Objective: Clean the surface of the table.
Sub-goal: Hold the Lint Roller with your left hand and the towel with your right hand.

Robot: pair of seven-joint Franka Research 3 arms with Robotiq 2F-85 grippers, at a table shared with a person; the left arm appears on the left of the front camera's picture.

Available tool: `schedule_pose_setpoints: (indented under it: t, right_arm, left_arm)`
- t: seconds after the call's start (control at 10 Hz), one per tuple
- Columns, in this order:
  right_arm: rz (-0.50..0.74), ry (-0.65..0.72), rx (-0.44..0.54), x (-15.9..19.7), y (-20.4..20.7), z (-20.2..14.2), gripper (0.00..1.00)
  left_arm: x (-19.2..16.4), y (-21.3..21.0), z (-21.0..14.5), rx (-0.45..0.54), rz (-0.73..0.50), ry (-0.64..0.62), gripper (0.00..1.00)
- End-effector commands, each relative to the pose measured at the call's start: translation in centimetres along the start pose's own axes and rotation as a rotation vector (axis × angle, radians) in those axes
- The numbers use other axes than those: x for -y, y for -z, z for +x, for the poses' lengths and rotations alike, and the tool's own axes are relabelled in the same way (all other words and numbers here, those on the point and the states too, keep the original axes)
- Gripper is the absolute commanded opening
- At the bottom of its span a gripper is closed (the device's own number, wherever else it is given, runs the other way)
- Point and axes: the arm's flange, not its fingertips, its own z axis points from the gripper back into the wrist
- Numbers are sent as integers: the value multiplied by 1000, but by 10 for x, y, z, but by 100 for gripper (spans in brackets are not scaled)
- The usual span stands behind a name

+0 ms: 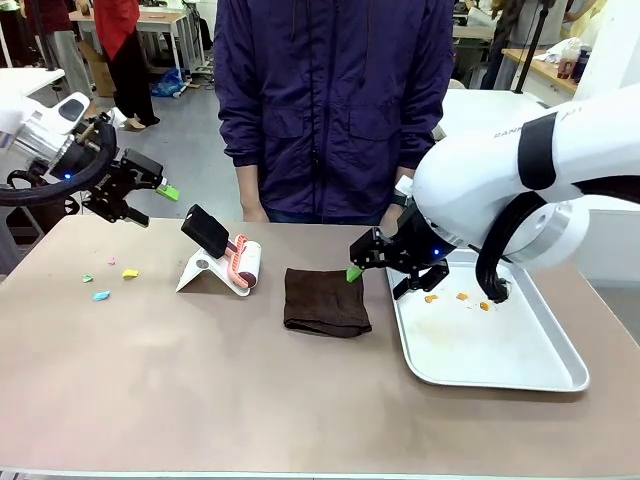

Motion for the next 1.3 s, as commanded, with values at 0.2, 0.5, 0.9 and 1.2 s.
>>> schedule_pose_setpoints:
  t: [0.2, 0.5, 0.9, 1.2]
  right_arm:
    - [-104, 51, 39, -4, 3, 12, 100]
    - [-180, 87, -4, -27, 32, 64, 100]
    - [-227, 88, -85, -46, 77, 90, 100]
    - [-317, 134, -95, -40, 108, 94, 100]
  left_arm:
    - [6, 6, 0, -24, 29, 17, 100]
    - [8, 33, 26, -136, 6, -15, 100]
    - [8, 62, 46, -192, 8, -67, 100]
    - [11, 69, 50, -216, 22, -75, 100]
